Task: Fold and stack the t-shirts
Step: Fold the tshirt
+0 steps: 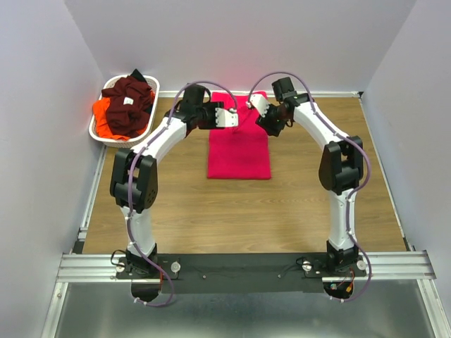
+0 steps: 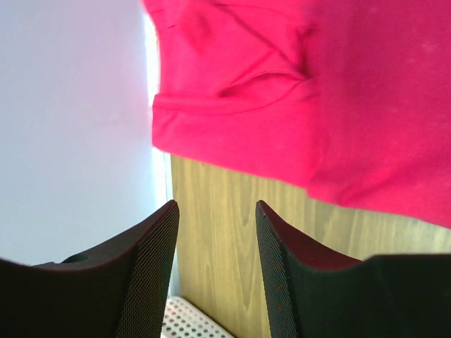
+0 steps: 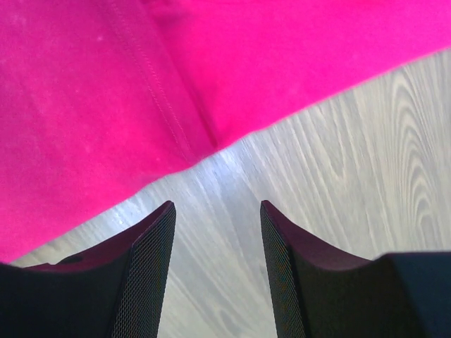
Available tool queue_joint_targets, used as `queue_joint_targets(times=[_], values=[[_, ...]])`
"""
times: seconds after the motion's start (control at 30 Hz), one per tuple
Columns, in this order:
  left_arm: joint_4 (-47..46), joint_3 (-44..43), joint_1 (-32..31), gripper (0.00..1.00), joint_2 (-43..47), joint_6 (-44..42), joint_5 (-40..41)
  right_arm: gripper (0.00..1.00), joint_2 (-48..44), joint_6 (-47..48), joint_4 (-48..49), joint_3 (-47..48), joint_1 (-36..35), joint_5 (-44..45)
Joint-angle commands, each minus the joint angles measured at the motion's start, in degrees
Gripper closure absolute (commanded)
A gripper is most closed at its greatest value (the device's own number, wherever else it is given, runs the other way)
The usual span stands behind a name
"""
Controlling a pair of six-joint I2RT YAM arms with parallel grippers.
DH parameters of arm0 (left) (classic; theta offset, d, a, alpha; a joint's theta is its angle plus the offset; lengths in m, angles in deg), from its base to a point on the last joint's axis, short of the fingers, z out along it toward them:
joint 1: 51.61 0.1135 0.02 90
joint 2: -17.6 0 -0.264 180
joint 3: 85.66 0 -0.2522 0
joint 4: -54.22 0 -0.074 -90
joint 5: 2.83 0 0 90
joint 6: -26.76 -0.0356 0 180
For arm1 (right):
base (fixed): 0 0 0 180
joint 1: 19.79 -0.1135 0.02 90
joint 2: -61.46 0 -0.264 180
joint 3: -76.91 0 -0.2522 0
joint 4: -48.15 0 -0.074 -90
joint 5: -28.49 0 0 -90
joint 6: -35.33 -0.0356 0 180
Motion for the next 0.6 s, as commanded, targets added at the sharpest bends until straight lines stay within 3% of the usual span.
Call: queue_joint_targets(times=[0.0, 0.17, 0.2, 0.3, 0.43, 0.57], values=[[6.1, -3.4, 2.0, 0.44, 3.2, 10.9, -6.9, 0.41, -4.7, -7.1, -0.4, -1.0, 0.7, -2.9], [10.2, -3.0, 4.9, 0.49, 1.8, 26.7, -21.1, 0.47, -5.9, -15.4, -0.6, -3.9, 0.7, -9.4], [10.1, -2.7, 5.4, 0.5, 1.2, 33.2, -26.9, 0.53, -5.5, -18.9, -0.6, -3.6, 0.8, -10.8], [7.0, -0.5, 6.3, 0.54, -1.6, 42.5, -36.6, 0.62, -2.2, -26.3, -0.3, -1.2, 1.6, -18.6], [-11.1, 4.8, 7.5, 0.55, -3.4, 63.7, -42.4, 0.69, 4.6, -35.4, 0.1, 4.3, 3.2, -31.3], [-17.9, 2.7, 8.7, 0.55, -9.6, 72.8, -42.9, 0.72, 11.2, -42.0, 3.7, 6.5, 4.7, -35.8]])
